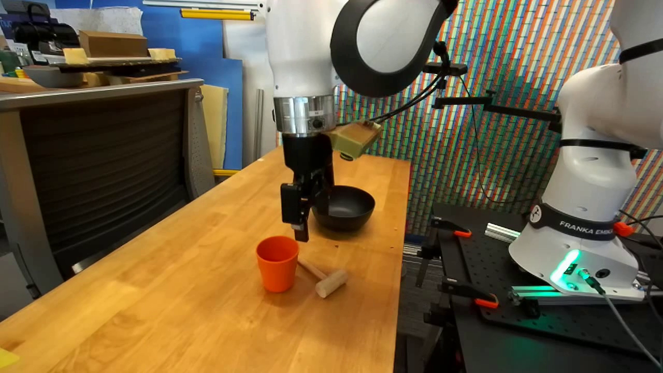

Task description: Put the orange cup in the black bowl

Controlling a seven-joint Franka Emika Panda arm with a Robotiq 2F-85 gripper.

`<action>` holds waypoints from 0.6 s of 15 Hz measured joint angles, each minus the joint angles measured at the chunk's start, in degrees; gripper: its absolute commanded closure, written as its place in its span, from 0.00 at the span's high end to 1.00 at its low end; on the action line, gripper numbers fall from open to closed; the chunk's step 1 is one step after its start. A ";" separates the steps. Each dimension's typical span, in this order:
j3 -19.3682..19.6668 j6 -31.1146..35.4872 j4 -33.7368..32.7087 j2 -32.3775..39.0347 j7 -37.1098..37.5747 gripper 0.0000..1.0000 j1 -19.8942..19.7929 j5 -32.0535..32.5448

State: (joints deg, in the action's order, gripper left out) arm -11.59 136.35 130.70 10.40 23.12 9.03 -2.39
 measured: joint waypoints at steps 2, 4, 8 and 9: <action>0.55 1.03 -0.85 2.56 2.02 1.00 1.65 3.53; 1.59 2.03 -1.95 5.08 4.46 1.00 3.76 7.94; 4.30 3.36 -5.89 9.50 7.54 1.00 7.43 13.45; 4.83 3.40 -7.05 10.25 7.58 1.00 7.97 13.81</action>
State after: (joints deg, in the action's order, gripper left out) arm -6.76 139.74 123.65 20.65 30.70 17.00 11.41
